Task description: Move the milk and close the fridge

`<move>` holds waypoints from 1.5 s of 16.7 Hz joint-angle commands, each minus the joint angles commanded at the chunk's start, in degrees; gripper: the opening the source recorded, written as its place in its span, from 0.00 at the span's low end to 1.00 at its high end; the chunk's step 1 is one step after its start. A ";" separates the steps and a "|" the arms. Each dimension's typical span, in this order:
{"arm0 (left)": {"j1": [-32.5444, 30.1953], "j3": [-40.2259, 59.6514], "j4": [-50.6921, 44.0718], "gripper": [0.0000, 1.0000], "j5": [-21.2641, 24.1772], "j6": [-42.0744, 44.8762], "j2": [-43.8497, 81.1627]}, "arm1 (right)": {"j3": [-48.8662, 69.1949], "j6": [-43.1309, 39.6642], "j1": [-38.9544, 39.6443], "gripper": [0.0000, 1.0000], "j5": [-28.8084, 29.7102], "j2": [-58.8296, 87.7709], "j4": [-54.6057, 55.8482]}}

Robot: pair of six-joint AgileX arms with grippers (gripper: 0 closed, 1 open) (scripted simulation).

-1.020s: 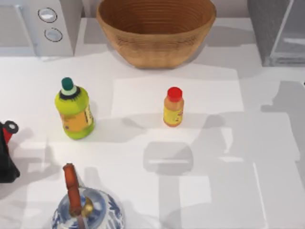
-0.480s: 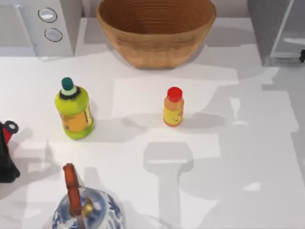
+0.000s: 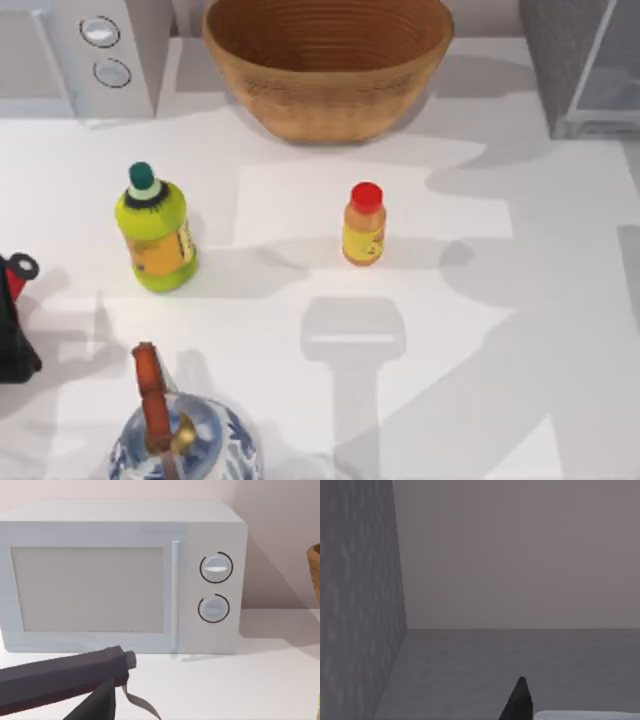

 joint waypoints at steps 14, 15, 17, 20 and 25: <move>0.00 0.00 0.00 1.00 0.00 0.00 0.00 | 12.12 -0.65 -3.27 0.00 -3.86 10.56 -3.45; 0.00 0.00 0.00 1.00 0.00 0.00 0.00 | 12.12 -0.65 -3.27 0.00 -3.86 10.56 -3.45; 0.00 0.00 0.00 1.00 0.00 0.00 0.00 | 12.12 -0.65 -3.27 0.08 -3.86 10.56 -3.45; 0.00 0.00 0.00 1.00 0.00 0.00 0.00 | 12.12 -0.65 -3.27 0.30 -3.86 10.56 -3.45; 0.00 0.00 0.00 1.00 0.00 0.00 0.00 | 12.12 -0.65 -3.27 0.68 -3.86 10.56 -3.45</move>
